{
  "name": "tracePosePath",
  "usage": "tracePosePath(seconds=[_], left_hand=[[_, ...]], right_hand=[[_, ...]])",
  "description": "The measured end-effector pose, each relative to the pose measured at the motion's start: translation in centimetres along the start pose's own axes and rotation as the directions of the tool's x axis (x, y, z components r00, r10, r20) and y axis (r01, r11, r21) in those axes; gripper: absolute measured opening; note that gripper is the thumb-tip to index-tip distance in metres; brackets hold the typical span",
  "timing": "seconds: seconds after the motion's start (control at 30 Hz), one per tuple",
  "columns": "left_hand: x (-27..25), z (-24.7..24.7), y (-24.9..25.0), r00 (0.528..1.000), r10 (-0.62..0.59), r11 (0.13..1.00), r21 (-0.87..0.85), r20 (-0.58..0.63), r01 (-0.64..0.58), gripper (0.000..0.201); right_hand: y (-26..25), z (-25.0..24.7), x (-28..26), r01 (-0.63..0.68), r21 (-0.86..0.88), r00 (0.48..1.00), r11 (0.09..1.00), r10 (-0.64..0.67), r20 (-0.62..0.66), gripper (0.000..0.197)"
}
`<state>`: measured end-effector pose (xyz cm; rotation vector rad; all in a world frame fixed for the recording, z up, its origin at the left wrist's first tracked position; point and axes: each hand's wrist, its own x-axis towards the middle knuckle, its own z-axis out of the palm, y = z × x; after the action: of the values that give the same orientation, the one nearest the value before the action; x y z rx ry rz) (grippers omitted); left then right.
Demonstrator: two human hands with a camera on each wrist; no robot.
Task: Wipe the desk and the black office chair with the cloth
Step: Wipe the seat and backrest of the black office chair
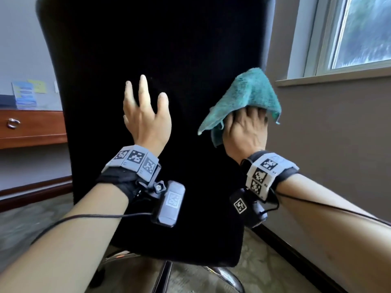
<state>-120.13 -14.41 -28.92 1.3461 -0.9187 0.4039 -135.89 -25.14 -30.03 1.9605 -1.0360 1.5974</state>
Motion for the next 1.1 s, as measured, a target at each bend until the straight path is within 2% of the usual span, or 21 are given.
tracePosePath(seconds=[0.1,0.17,0.23,0.3,0.37,0.4,0.43,0.47,0.53,0.57,0.63,0.67,0.7,0.73,0.77,0.8,0.87,0.93,1.0,1.03,1.1], left_hand=[[1.7,-2.4,-1.7,0.990,-0.096,0.995,-0.035,-0.107,0.093,0.057],[2.7,-4.3,-3.6,0.968,-0.187,0.982,-0.037,-0.165,0.184,0.055],[3.6,-6.4,-6.0,0.945,-0.258,0.966,-0.030,-0.200,0.258,0.056],[4.4,-8.0,-8.4,0.924,-0.313,0.949,-0.033,-0.217,0.314,0.058],[5.3,-9.0,-10.5,0.905,-0.370,0.929,-0.064,-0.209,0.365,0.059],[5.8,-9.3,-11.4,0.893,-0.408,0.913,-0.101,-0.187,0.396,0.059],[6.2,-9.4,-12.2,0.883,-0.449,0.890,-0.154,-0.138,0.429,0.061],[6.5,-9.5,-12.9,0.865,-0.498,0.853,-0.221,-0.066,0.474,0.066],[7.2,-9.4,-14.8,0.813,-0.579,0.763,-0.307,0.064,0.569,0.091],[7.6,-9.4,-15.9,0.802,-0.590,0.743,-0.325,0.094,0.585,0.102],[8.2,-9.4,-17.8,0.807,-0.579,0.743,-0.332,0.116,0.581,0.116],[8.4,-9.6,-18.3,0.809,-0.574,0.749,-0.319,0.124,0.581,0.118],[8.2,-9.9,-18.0,0.803,-0.579,0.740,-0.323,0.141,0.590,0.117],[8.1,-10.4,-17.8,0.787,-0.595,0.714,-0.344,0.162,0.610,0.120],[8.1,-10.7,-18.0,0.767,-0.617,0.684,-0.363,0.175,0.633,0.125],[7.9,-11.1,-18.2,0.758,-0.628,0.668,-0.375,0.179,0.642,0.127],[7.7,-11.5,-20.3,0.748,-0.641,0.650,-0.396,0.172,0.648,0.122],[6.0,-12.1,-19.4,0.743,-0.650,0.640,-0.412,0.160,0.648,0.112],[4.2,-12.3,-18.7,0.740,-0.649,0.632,-0.418,0.175,0.653,0.088],[3.5,-12.3,-18.7,0.738,-0.652,0.623,-0.432,0.174,0.652,0.076],[2.4,-12.6,-20.2,0.712,-0.682,0.589,-0.452,0.165,0.670,0.063]], right_hand=[[1.2,0.2,2.4,-0.107,-0.108,0.986,0.988,0.120,0.114,0.063],[1.5,0.0,3.0,-0.245,-0.017,0.965,0.969,0.245,0.097,0.066],[0.9,-0.6,2.5,-0.299,0.064,0.953,0.952,0.295,0.068,0.069],[-0.9,-0.3,1.7,-0.210,0.093,0.976,0.973,0.203,0.079,0.065],[-3.4,1.3,0.9,0.032,0.061,0.995,0.998,-0.037,0.096,0.067],[-4.8,2.3,0.6,0.146,0.031,0.985,0.989,-0.149,0.089,0.068],[-6.3,3.3,0.4,0.218,-0.001,0.973,0.976,-0.217,0.076,0.065],[-7.8,4.1,0.2,0.233,-0.005,0.970,0.972,-0.232,0.074,0.057],[-10.8,4.8,0.1,0.297,0.059,0.952,0.953,-0.300,0.053,0.035],[-11.9,5.3,0.1,0.414,0.070,0.907,0.907,-0.418,0.047,0.032],[-12.6,5.7,0.3,0.683,0.070,0.723,0.727,-0.687,0.076,0.036],[-12.4,5.5,0.8,0.758,0.077,0.642,0.648,-0.761,0.095,0.038],[-11.9,5.3,1.5,0.792,0.078,0.597,0.605,-0.795,0.104,0.041],[-11.5,4.9,2.3,0.799,0.072,0.590,0.598,-0.801,0.101,0.042],[-11.4,4.3,3.1,0.779,0.050,0.620,0.624,-0.780,0.082,0.044],[-11.5,3.7,3.9,0.736,0.028,0.675,0.677,-0.736,0.058,0.046],[-12.5,3.0,5.4,0.622,-0.002,0.783,0.783,-0.622,0.017,0.050],[-14.5,3.5,5.9,0.531,-0.036,0.847,0.847,-0.531,0.005,0.055],[-16.3,4.7,5.0,0.482,-0.053,0.875,0.875,-0.483,-0.024,0.055],[-16.9,5.6,4.2,0.496,-0.047,0.867,0.867,-0.498,-0.025,0.053],[-18.0,7.6,1.7,0.585,-0.026,0.811,0.811,-0.585,-0.010,0.047]])
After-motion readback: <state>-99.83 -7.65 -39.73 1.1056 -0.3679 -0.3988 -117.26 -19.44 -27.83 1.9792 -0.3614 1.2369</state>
